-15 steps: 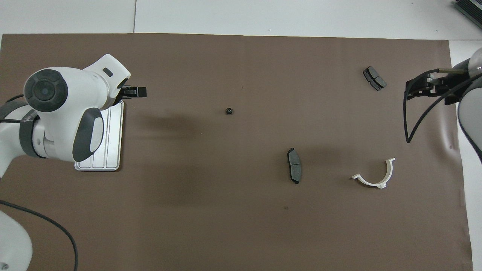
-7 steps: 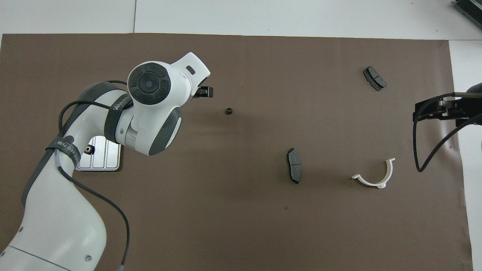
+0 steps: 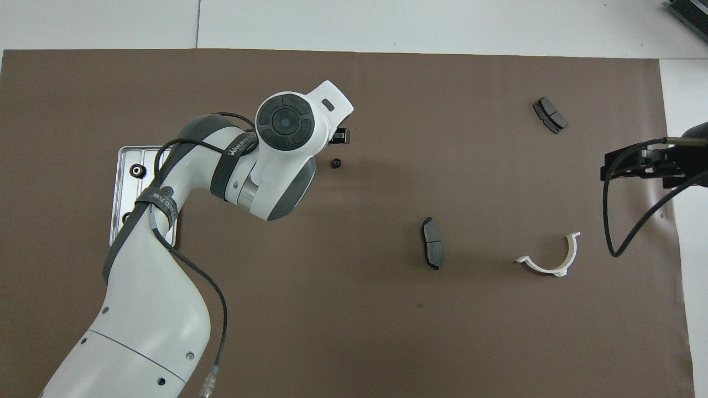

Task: Pick bearing gear from pile to tray
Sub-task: 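Grasp the middle bearing with the left gripper, then carry the bearing to the tray and release it with the left gripper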

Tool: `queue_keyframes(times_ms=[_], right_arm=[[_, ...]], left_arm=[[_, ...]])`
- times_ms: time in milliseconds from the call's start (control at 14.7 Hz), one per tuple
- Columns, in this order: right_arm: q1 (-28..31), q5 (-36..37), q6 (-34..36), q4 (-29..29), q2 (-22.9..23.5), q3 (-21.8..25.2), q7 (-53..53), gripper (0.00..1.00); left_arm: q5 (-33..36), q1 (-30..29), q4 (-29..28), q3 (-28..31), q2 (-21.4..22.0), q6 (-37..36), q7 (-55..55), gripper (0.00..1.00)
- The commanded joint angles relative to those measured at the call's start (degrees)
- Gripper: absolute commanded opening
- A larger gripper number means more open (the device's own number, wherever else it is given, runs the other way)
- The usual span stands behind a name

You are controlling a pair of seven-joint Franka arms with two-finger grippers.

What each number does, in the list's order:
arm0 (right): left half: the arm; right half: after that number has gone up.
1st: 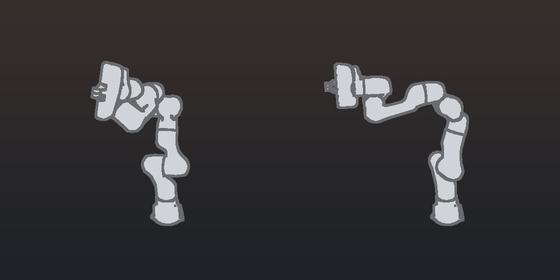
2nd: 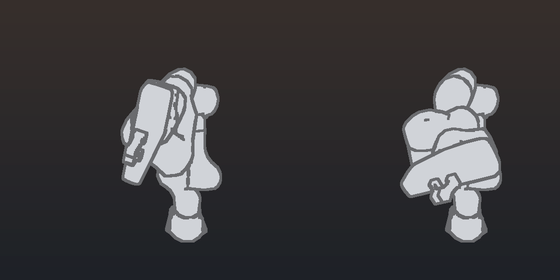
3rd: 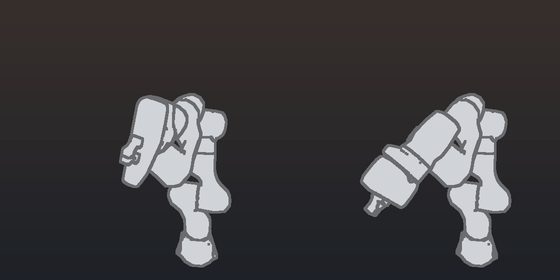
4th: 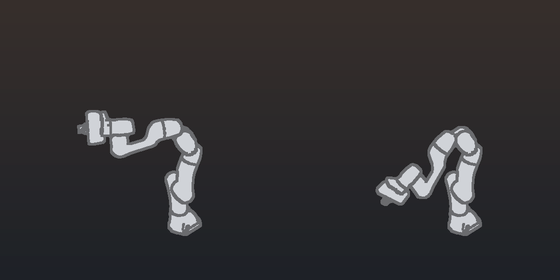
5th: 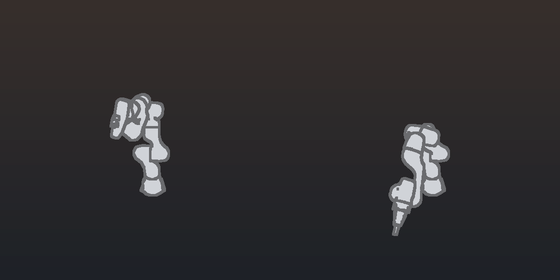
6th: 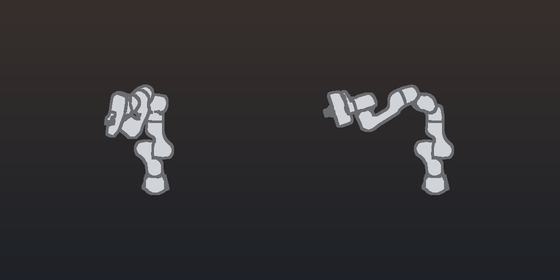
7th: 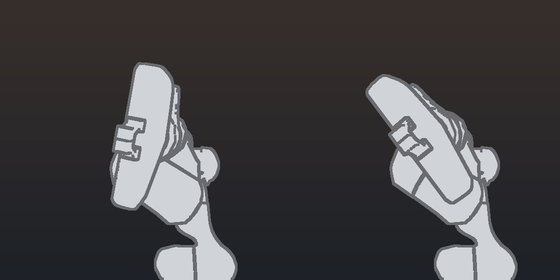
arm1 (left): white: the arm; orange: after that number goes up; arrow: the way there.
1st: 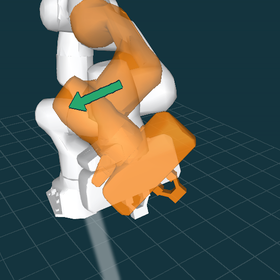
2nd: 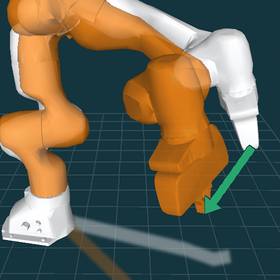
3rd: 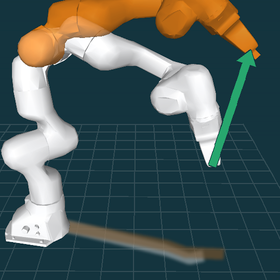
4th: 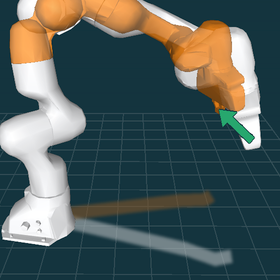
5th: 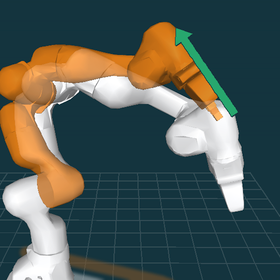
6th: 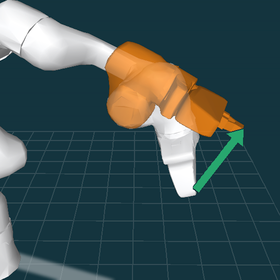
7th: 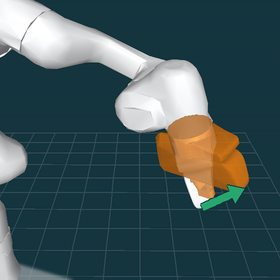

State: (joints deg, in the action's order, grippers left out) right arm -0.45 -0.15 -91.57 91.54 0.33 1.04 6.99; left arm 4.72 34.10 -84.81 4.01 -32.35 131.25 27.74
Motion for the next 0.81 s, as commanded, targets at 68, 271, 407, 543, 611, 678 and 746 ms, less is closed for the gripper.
queue_keyframes(times_ms=[68, 271, 407, 543, 611, 678, 746], right_arm=[[-0.69, 0.67, 1.04, 0.57, -0.86, -0.52, -1.01, 1.00], [-0.61, 1.20, 1.13, 0.74, -0.94, -0.52, -1.10, 1.00], [-0.52, 0.59, 1.13, 0.74, -1.03, -0.52, -1.10, 1.00], [-0.60, 0.41, 1.13, 0.83, -1.12, -0.52, -0.66, 1.00], [-0.61, 0.41, 1.30, 0.83, -1.21, -0.52, -0.66, 1.00], [-0.61, 0.50, 1.83, 0.92, -1.21, -0.52, -0.57, 1.00], [-0.61, 0.76, 1.83, 0.92, -1.21, -0.52, -0.66, 1.00]], left_arm=[[-2.08, 0.61, 0.87, 0.48, -1.13, 0.85, 0.56, 0.94], [-3.92, 0.61, -0.18, 0.39, -1.57, 3.39, 0.38, 0.85], [-4.02, 1.92, -0.27, 0.39, -2.71, 3.49, 0.64, 0.85], [-4.63, 3.16, 0.08, 0.48, -4.82, 3.66, 0.91, 0.85], [-4.81, 3.16, 0.08, 0.48, -4.82, 3.75, 0.82, 0.85], [-4.90, 3.16, 0.08, 0.48, -4.82, 3.84, 0.82, 0.84], [-5.33, 3.25, -0.35, 0.39, -4.82, 4.45, 0.82, 0.78]])
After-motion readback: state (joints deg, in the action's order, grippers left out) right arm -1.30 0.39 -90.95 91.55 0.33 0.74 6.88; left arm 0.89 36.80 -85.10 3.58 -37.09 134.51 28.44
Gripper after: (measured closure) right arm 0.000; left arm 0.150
